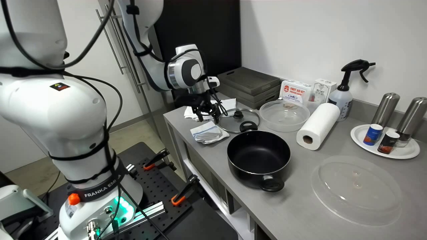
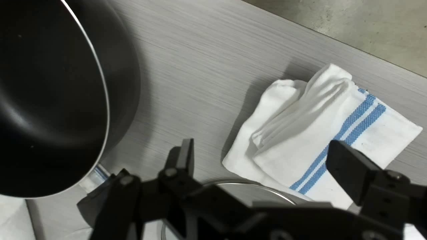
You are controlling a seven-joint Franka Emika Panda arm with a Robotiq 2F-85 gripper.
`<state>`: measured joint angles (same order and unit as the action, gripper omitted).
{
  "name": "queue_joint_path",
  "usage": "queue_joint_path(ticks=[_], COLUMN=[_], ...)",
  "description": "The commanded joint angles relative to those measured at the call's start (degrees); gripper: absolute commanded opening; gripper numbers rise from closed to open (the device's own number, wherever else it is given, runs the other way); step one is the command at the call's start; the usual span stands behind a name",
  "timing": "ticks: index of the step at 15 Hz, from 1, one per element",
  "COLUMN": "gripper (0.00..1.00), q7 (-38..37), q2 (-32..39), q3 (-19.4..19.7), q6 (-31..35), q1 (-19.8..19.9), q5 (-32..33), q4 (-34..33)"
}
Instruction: Pick up the towel from the countertop, wipe inside the black pot and put the towel back on the table.
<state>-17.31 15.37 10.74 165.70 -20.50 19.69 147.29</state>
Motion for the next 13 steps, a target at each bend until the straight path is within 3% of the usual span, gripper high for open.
queue_joint_path(ticks=[1,5,6,13], gripper=[1.00,1.00,1.00,1.00], q7=[-1.8,-0.9,-0.4,-0.4], q2=[-6.6,-11.1,-7.1,-9.7], q3=[2.2,3.5,2.9,3.2], q6=[0.0,0.2,0.0,0.0], q1=[-0.4,0.3,0.1,0.4], q5=[1.3,0.8,0.2,0.2], q4=[5.1,8.5,5.5,7.5])
